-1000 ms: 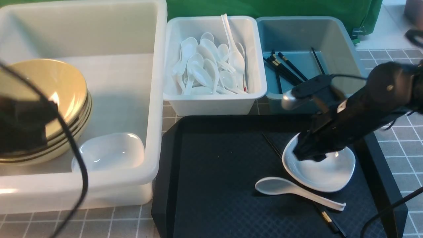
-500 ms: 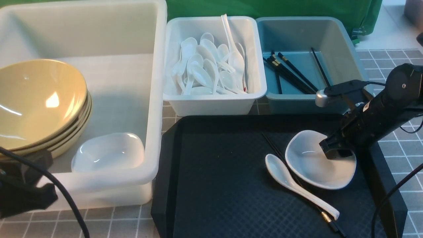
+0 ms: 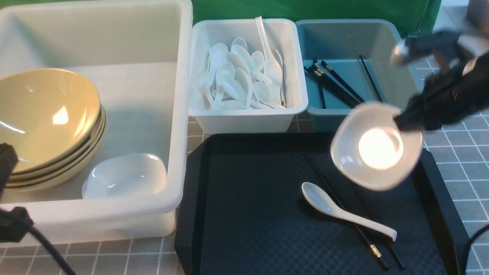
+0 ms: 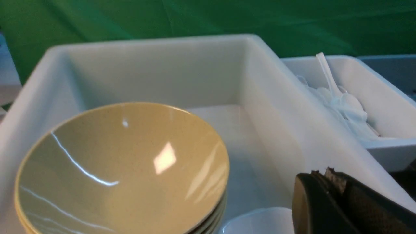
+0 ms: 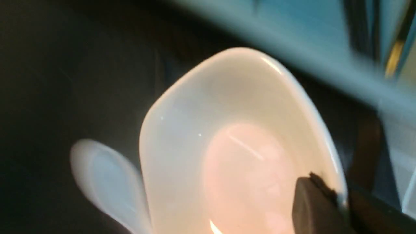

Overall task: On grey table put chopsticks spoon bowls plates into blue grey white boxes.
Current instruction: 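Place the white bowl into the white bin on top of the stacked bowls with the right gripper, then reach down and grasp the white spoon resting in the bowl with the right gripper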

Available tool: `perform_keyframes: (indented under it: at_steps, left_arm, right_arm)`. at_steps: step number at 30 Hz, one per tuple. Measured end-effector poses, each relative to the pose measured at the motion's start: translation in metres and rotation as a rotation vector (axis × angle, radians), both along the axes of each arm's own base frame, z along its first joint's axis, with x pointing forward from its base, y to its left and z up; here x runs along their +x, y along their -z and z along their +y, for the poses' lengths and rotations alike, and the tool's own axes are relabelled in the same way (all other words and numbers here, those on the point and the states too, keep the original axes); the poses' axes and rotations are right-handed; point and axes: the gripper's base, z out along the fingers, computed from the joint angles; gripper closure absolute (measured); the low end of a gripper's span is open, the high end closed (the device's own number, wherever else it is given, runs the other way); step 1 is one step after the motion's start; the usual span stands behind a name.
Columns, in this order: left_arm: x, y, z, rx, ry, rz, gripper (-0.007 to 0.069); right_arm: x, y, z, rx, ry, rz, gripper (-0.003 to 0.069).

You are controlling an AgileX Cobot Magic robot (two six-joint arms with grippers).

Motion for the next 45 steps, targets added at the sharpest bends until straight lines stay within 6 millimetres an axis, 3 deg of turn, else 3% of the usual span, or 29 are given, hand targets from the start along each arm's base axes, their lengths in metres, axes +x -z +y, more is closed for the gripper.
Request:
perform_keyframes:
  at_steps: [2,5,9,10,14,17,18,20,23,25,29,32,34,37,39,41,43,44,45]
  left_arm:
    - [-0.004,0.006,0.002,0.003,-0.023,-0.032,0.0633]
    - [-0.006,0.013,0.003,0.001,-0.044,-0.054,0.0633]
    - [-0.009,0.012,0.004,0.004,-0.053,-0.081,0.0633]
    - [-0.010,0.012,0.004,0.004,-0.057,-0.091,0.0633]
    - [-0.010,0.011,0.004,0.005,-0.058,-0.095,0.0633]
    - [-0.010,0.011,0.004,0.005,-0.058,-0.095,0.0633]
    - [-0.010,0.011,0.004,0.005,-0.058,-0.095,0.0633]
    - [-0.010,0.011,0.004,0.005,-0.057,-0.094,0.0633]
    - [-0.010,0.011,0.004,0.005,-0.057,-0.093,0.0633]
    - [-0.010,0.012,0.004,0.005,-0.056,-0.092,0.0633]
    - [-0.010,0.012,0.004,0.005,-0.056,-0.092,0.0633]
    - [-0.010,0.012,0.004,0.005,-0.056,-0.092,0.0633]
    - [-0.010,0.012,0.004,0.005,-0.054,-0.090,0.0633]
    - [-0.010,0.012,0.003,0.005,-0.053,-0.089,0.0633]
    - [-0.010,0.012,0.003,0.005,-0.053,-0.089,0.0633]
    - [-0.010,0.012,0.003,0.005,-0.053,-0.089,0.0633]
    - [-0.010,0.012,0.003,0.004,-0.053,-0.089,0.0633]
    - [-0.010,0.012,0.003,0.004,-0.053,-0.089,0.0633]
    - [-0.010,0.012,0.003,0.002,-0.054,-0.090,0.0633]
  right_arm:
    - [-0.003,-0.032,0.027,0.131,-0.084,-0.100,0.0589]
    - [-0.007,-0.054,0.069,0.250,-0.229,-0.200,0.0589]
    - [-0.011,-0.058,0.126,0.335,-0.381,-0.299,0.0589]
    - [-0.012,-0.055,0.158,0.346,-0.443,-0.362,0.0589]
    - [-0.012,-0.026,0.240,0.266,-0.613,-0.503,0.0589]
    - [-0.008,0.010,0.281,0.183,-0.726,-0.534,0.0589]
    - [-0.008,0.012,0.284,0.176,-0.737,-0.536,0.0588]
    - [-0.003,0.041,0.300,0.118,-0.786,-0.520,0.0581]
    - [0.001,0.057,0.303,0.075,-0.810,-0.507,0.0566]
    - [0.002,0.062,0.303,0.064,-0.817,-0.496,0.0512]
    - [-0.002,0.056,0.302,0.098,-0.814,-0.443,0.0330]
    - [-0.005,0.040,0.287,0.082,-0.859,-0.388,0.0197]
    - [-0.004,0.011,0.256,0.033,-0.826,-0.335,0.0141]
    - [-0.002,-0.029,0.203,-0.086,-0.709,-0.285,0.0133]
    - [-0.001,-0.041,0.180,-0.135,-0.643,-0.260,0.0141]
    - [0.003,-0.054,0.136,-0.215,-0.508,-0.196,0.0169]
    - [0.008,-0.039,0.090,-0.252,-0.368,-0.067,0.0205]
    - [0.008,-0.037,0.086,-0.254,-0.361,-0.058,0.0207]
    - [0.009,-0.013,0.068,-0.251,-0.297,0.038,0.0223]
